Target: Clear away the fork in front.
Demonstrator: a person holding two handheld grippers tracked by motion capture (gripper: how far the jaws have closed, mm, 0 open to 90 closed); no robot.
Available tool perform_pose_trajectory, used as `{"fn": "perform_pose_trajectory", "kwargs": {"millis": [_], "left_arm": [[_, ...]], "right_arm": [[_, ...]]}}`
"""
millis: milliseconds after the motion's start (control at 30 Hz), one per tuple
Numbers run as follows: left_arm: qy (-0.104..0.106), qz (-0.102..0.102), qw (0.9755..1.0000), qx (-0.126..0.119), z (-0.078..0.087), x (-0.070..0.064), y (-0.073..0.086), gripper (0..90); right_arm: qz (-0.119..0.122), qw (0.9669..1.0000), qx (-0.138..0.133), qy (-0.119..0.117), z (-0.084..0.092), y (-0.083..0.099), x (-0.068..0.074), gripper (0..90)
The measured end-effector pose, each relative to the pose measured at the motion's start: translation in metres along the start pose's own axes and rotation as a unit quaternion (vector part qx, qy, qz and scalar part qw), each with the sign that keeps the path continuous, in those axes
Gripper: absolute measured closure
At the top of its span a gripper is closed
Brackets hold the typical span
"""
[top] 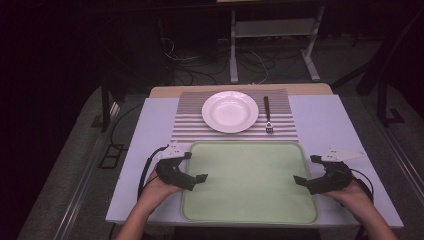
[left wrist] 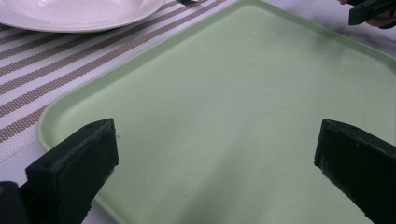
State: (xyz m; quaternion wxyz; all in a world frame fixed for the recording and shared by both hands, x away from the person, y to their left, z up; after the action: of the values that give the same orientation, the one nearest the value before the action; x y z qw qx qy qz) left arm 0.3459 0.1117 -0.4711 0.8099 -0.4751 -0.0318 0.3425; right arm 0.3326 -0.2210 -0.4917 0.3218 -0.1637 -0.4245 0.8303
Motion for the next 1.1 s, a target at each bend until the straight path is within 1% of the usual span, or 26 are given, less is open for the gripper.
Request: {"fn": "perform_pose_trajectory", "kwargs": {"millis": [67, 167, 367, 433, 467, 567, 867, 933, 1100], "left_arm": [[0.000, -0.004, 1.0000, 0.001, -0.001, -0.001, 0.000, 0.0], [-0.001, -0.003, 1.0000, 0.003, -0.002, -0.001, 0.000, 0.0], [-0.002, -0.002, 1.0000, -0.003, -0.001, -0.001, -0.001, 0.0], [0.000, -0.003, 1.0000, 0.000, -0.001, -0.002, 0.000, 0.0], [0.003, -0.005, 1.0000, 0.002, -0.001, -0.002, 0.000, 0.0], [0.002, -0.006, 1.0000, 0.002, -0.002, -0.003, 0.001, 0.0], [0.003, -0.001, 1.0000, -0.002, -0.001, -0.001, -0.001, 0.0], [0.002, 0.000, 1.0000, -0.002, 0.000, -0.001, -0.001, 0.0], [0.002, -0.001, 1.0000, -0.001, -0.001, -0.001, 0.000, 0.0]], "right_arm": [[-0.001, 1.0000, 0.003, 0.001, 0.000, 0.001, 0.000, 0.0], [-0.005, 1.0000, 0.003, 0.002, -0.001, 0.001, -0.001, 0.0], [-0.008, 0.9999, 0.006, 0.003, -0.002, 0.001, -0.002, 0.0], [-0.009, 0.9999, 0.005, 0.005, -0.001, -0.001, -0.002, 0.0], [-0.013, 0.9998, 0.004, 0.011, -0.001, -0.003, -0.005, 0.0], [-0.013, 0.9998, 0.006, 0.012, -0.002, -0.004, -0.005, 0.0], [-0.019, 0.9995, 0.007, 0.025, -0.004, -0.014, -0.015, 0.0], [-0.022, 0.9995, 0.005, 0.024, -0.005, -0.016, -0.016, 0.0], [-0.019, 0.9995, 0.007, 0.025, -0.008, -0.020, -0.019, 0.0]]}}
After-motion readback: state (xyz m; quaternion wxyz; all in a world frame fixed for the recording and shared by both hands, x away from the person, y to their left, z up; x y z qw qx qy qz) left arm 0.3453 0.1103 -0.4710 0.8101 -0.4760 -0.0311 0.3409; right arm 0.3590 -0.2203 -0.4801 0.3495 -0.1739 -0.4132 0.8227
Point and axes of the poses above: each handheld gripper's, and its own axes: z roughly backward along the jaws, y roughly out of its underside, x roughly to its left, the point moved 10 cm from there along -z, roughly forward along the jaws, and after that the axes turned 8 degrees about z, right-handed, at the moved point
